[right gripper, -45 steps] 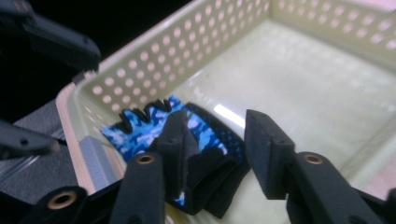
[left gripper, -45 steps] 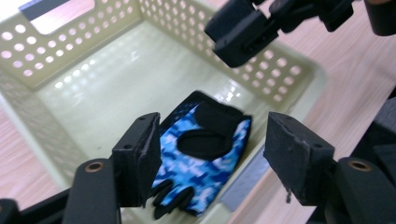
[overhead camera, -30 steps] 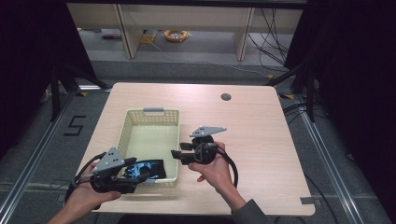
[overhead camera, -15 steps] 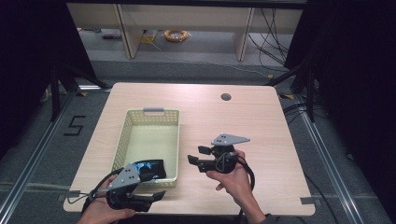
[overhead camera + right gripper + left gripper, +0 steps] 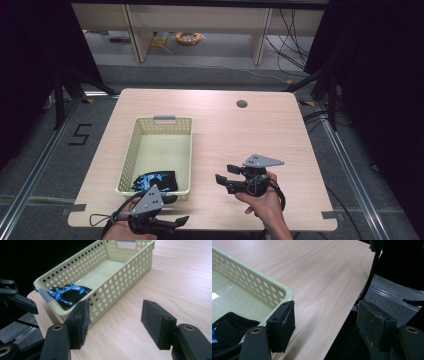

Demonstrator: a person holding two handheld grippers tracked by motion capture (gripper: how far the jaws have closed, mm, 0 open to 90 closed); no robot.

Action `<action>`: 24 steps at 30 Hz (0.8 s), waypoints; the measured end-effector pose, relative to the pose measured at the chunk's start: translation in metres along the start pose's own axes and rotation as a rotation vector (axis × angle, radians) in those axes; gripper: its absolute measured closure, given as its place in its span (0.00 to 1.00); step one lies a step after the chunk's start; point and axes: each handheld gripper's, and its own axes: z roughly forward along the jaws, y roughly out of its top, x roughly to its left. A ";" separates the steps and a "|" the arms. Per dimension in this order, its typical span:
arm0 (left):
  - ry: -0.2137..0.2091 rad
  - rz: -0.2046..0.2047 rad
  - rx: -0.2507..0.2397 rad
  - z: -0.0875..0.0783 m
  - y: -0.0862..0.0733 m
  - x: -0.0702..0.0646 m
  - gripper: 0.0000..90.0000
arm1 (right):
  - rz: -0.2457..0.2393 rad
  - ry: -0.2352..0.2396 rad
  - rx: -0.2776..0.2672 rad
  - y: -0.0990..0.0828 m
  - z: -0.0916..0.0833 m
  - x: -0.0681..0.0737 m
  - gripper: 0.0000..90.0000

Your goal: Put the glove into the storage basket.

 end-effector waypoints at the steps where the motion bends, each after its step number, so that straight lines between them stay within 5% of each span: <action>1: 0.003 -0.002 0.004 0.000 -0.002 -0.001 0.33 | 0.021 -0.010 0.003 -0.002 -0.002 0.000 0.46; 2: 0.001 0.020 0.012 0.001 -0.003 -0.001 0.33 | 0.005 -0.009 0.001 -0.003 -0.003 -0.002 0.46; 4: -0.012 -0.016 -0.005 0.004 -0.006 -0.004 0.33 | 0.017 -0.010 -0.002 -0.007 -0.005 -0.004 0.46; 5: -0.012 0.029 0.025 0.003 -0.006 -0.002 0.33 | 0.039 -0.015 0.009 -0.009 -0.007 -0.003 0.46; 10: -0.009 0.010 0.019 0.008 -0.013 -0.004 0.32 | 0.049 -0.012 -0.003 -0.017 -0.010 -0.005 0.45; 12: -0.008 0.052 0.037 0.006 -0.013 0.000 0.32 | 0.035 -0.017 -0.002 -0.019 -0.011 -0.005 0.44; 14: -0.014 0.006 0.012 0.006 -0.015 -0.002 0.31 | 0.028 -0.012 -0.004 -0.021 -0.012 -0.005 0.43; 15: -0.011 0.032 0.021 0.006 -0.015 0.001 0.31 | 0.030 -0.008 -0.002 -0.023 -0.014 -0.004 0.43; 17: -0.015 -0.008 0.013 0.007 -0.016 0.000 0.31 | 0.021 -0.005 -0.013 -0.025 -0.014 -0.002 0.42; 18: -0.012 0.026 0.033 0.005 -0.017 0.003 0.30 | 0.018 -0.003 -0.007 -0.026 -0.014 -0.002 0.41; 20: -0.013 -0.013 0.018 0.006 -0.019 0.002 0.29 | 0.019 -0.006 -0.008 -0.028 -0.015 -0.001 0.41; 23: -0.017 0.031 0.032 0.004 -0.020 0.005 0.27 | 0.023 0.002 -0.005 -0.031 -0.016 0.000 0.40; 24: -0.028 0.005 0.025 0.004 -0.021 0.004 0.27 | 0.019 0.004 -0.008 -0.032 -0.015 0.000 0.39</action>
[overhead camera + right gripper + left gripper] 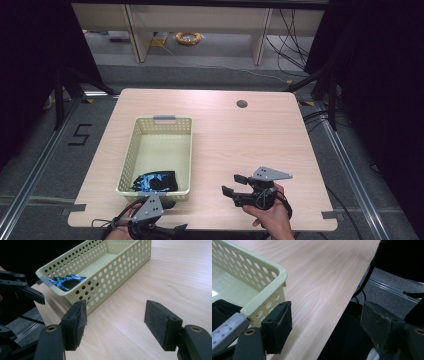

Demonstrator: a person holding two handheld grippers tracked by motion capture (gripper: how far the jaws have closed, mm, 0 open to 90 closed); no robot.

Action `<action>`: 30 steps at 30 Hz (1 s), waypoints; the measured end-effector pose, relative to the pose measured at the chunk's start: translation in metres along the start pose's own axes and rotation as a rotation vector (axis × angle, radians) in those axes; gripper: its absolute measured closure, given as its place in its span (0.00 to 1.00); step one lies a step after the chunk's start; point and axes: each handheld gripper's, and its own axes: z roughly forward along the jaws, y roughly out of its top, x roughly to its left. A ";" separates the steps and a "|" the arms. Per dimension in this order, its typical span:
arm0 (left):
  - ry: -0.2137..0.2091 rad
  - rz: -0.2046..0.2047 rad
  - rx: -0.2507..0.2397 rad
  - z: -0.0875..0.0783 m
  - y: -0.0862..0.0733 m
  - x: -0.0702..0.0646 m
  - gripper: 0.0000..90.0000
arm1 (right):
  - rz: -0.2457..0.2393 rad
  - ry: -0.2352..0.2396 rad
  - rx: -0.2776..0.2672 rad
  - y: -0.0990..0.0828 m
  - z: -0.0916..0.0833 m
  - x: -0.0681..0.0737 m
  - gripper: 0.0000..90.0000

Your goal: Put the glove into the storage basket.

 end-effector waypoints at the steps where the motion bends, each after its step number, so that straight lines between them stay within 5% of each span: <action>1: 0.004 0.006 -0.008 0.001 -0.001 0.000 0.26 | -0.019 -0.001 -0.008 -0.001 0.001 -0.002 0.38; 4: -0.002 -0.025 -0.006 0.003 -0.007 -0.001 0.25 | 0.003 0.007 0.002 -0.004 0.001 0.000 0.37; 6: 0.012 0.037 0.022 0.001 -0.009 0.003 0.25 | -0.016 0.007 -0.005 -0.006 0.001 0.000 0.36; 7: 0.022 0.011 0.010 0.002 -0.010 0.002 0.25 | -0.044 0.008 -0.008 -0.007 0.001 -0.001 0.36; 8: 0.022 0.013 0.019 0.002 -0.011 0.004 0.25 | -0.014 0.013 0.001 -0.007 0.000 0.002 0.36; 10: 0.018 0.027 0.027 0.002 -0.013 0.006 0.25 | -0.049 0.008 -0.010 -0.008 0.001 0.001 0.35; 12: 0.013 -0.009 0.008 0.002 -0.016 0.004 0.25 | -0.038 0.016 -0.001 -0.010 0.000 0.004 0.35; 19: 0.014 0.025 0.032 -0.001 -0.021 0.007 0.25 | -0.050 0.010 0.018 -0.016 0.001 0.004 0.34; 20: 0.026 0.004 0.015 0.000 -0.023 0.006 0.25 | -0.030 0.007 0.024 -0.017 0.000 0.007 0.33; 23: 0.013 -0.009 0.024 0.000 -0.025 0.005 0.25 | -0.067 -0.004 0.035 -0.020 0.000 0.005 0.33; 24: 0.017 -0.007 0.020 0.001 -0.026 0.005 0.25 | -0.060 -0.004 0.033 -0.021 0.000 0.007 0.33; 25: 0.021 0.036 0.023 0.001 -0.027 0.007 0.25 | -0.072 -0.019 0.047 -0.022 -0.002 0.007 0.33; 26: 0.022 0.004 0.027 0.001 -0.028 0.006 0.25 | -0.057 -0.014 0.048 -0.024 -0.002 0.010 0.33; 27: 0.027 0.014 0.039 0.000 -0.028 0.006 0.25 | -0.083 -0.011 0.046 -0.025 -0.003 0.008 0.33; 28: 0.025 0.006 0.018 0.002 -0.029 0.006 0.25 | -0.057 -0.014 0.050 -0.026 -0.003 0.011 0.33; 29: 0.030 0.021 0.027 0.002 -0.030 0.007 0.25 | -0.105 -0.026 0.046 -0.026 -0.004 0.009 0.33; 30: 0.039 0.051 0.035 0.002 -0.030 0.010 0.25 | -0.066 -0.028 0.048 -0.028 -0.005 0.013 0.33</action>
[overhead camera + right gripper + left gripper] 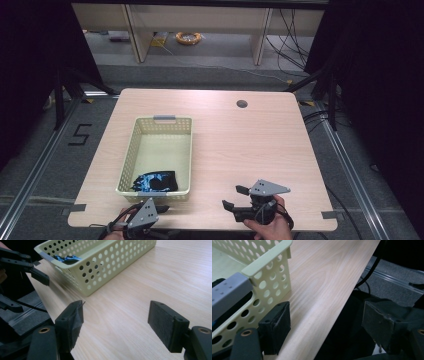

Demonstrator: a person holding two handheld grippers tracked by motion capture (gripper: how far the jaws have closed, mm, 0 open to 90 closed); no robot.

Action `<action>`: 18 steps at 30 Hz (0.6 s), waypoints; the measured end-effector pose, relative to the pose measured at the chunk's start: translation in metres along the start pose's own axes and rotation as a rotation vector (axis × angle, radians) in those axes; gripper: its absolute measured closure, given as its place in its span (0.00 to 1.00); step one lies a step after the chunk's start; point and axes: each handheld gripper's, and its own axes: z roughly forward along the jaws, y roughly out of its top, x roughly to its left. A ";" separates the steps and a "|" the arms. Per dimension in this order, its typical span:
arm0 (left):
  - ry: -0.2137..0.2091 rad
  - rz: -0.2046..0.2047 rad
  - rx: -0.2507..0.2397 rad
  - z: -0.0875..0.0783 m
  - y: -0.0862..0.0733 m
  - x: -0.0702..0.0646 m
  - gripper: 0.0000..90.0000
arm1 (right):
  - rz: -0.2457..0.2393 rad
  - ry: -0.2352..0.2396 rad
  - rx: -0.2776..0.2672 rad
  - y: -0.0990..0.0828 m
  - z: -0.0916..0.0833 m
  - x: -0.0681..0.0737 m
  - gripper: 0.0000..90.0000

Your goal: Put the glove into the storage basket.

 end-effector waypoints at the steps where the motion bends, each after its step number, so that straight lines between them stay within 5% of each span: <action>1: -0.008 -0.016 0.012 -0.001 0.000 0.000 0.25 | -0.038 -0.011 0.000 -0.001 -0.001 -0.002 0.33; 2: -0.004 -0.037 0.010 0.000 -0.001 -0.001 0.24 | -0.036 -0.008 0.002 -0.002 -0.002 -0.002 0.33; 3: 0.003 -0.002 0.009 0.000 -0.002 0.002 0.24 | -0.035 -0.008 0.001 -0.002 -0.002 0.000 0.33; 4: 0.001 -0.035 0.013 0.000 -0.003 0.000 0.23 | -0.035 -0.006 0.008 -0.003 -0.003 -0.001 0.33; 6: 0.014 -0.010 0.008 0.001 -0.004 0.001 0.22 | -0.041 -0.015 0.021 -0.006 -0.005 0.001 0.33; 7: 0.018 -0.038 0.001 0.002 -0.005 0.000 0.22 | -0.033 -0.009 0.029 -0.007 -0.005 0.002 0.31; 11: 0.024 -0.025 0.028 0.001 -0.006 0.001 0.20 | -0.009 -0.004 0.043 -0.014 -0.006 0.005 0.21; 12: 0.013 -0.030 0.034 0.001 -0.006 0.002 0.19 | -0.033 -0.027 0.047 -0.015 -0.007 0.004 0.19; 13: 0.020 -0.014 0.021 0.001 -0.007 0.002 0.17 | -0.033 -0.017 0.052 -0.017 -0.008 0.005 0.19; 18: 0.017 -0.058 -0.019 0.001 -0.008 -0.002 0.17 | -0.042 -0.022 0.066 -0.023 -0.012 0.009 0.18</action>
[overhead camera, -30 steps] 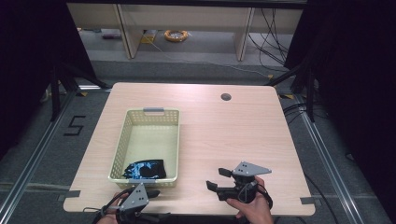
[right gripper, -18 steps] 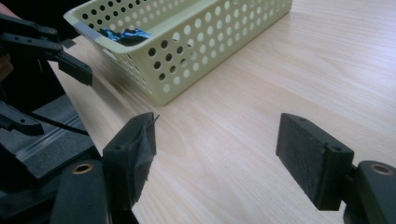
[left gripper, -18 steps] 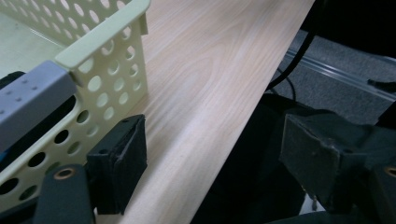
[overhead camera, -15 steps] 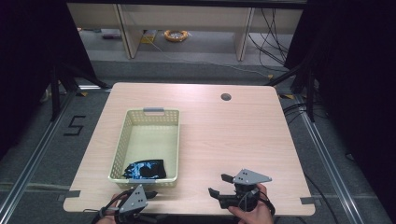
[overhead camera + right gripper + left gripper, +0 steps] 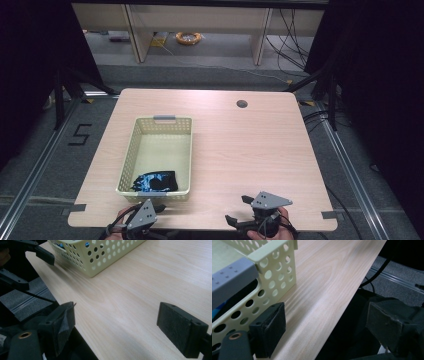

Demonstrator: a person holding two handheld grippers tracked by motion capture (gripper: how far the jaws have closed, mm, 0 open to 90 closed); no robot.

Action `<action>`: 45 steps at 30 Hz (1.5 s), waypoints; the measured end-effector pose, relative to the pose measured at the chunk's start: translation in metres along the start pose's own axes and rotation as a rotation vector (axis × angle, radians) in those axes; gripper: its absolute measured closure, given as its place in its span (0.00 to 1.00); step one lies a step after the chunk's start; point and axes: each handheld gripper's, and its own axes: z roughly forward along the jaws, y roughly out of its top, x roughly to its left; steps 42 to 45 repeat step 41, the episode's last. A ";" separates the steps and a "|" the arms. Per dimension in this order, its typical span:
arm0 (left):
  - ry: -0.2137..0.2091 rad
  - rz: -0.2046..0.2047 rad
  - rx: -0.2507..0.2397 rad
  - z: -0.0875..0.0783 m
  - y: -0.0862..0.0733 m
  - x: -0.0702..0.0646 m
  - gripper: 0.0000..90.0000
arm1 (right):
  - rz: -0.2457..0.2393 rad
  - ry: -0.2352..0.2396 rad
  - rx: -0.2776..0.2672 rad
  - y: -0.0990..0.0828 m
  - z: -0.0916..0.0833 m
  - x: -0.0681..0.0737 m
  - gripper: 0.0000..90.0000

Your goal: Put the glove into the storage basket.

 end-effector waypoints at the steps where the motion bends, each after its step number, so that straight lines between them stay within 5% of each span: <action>1: 0.003 0.002 0.007 -0.001 0.000 0.000 0.17 | -0.018 0.001 -0.011 -0.001 0.000 0.000 0.18; 4: 0.006 0.031 0.009 0.000 -0.001 0.000 0.17 | -0.010 -0.006 0.010 -0.005 -0.002 0.002 0.18; 5: -0.003 -0.002 0.016 0.000 -0.002 -0.002 0.17 | -0.021 0.002 0.004 -0.007 -0.001 0.002 0.18; 8: 0.007 0.044 0.034 -0.001 -0.002 -0.001 0.17 | -0.043 -0.021 0.025 -0.010 -0.004 0.005 0.18; 11: 0.000 0.005 0.023 0.001 -0.003 -0.004 0.17 | -0.055 -0.016 0.037 -0.012 -0.005 0.007 0.18; 16: 0.007 0.016 0.023 0.001 -0.004 -0.005 0.17 | -0.053 -0.027 0.050 -0.016 -0.007 0.009 0.18; 19: 0.009 0.053 0.043 0.000 -0.003 -0.003 0.17 | -0.063 -0.034 0.049 -0.018 -0.007 0.009 0.18; 25: 0.001 0.039 0.031 0.001 -0.003 -0.004 0.17 | -0.075 0.004 0.071 -0.019 -0.006 0.009 0.18; 33: -0.004 0.016 0.025 0.002 -0.004 -0.006 0.17 | -0.088 -0.034 0.065 -0.019 -0.006 0.009 0.18; 38: 0.004 0.042 0.046 0.001 -0.004 -0.004 0.17 | -0.054 -0.020 0.075 -0.020 -0.006 0.011 0.18; 40: -0.004 0.014 0.023 0.002 -0.004 -0.006 0.17 | -0.084 -0.038 0.063 -0.019 -0.006 0.008 0.18; 45: -0.001 0.021 0.033 0.002 -0.004 -0.005 0.17 | -0.085 -0.044 0.062 -0.019 -0.006 0.008 0.18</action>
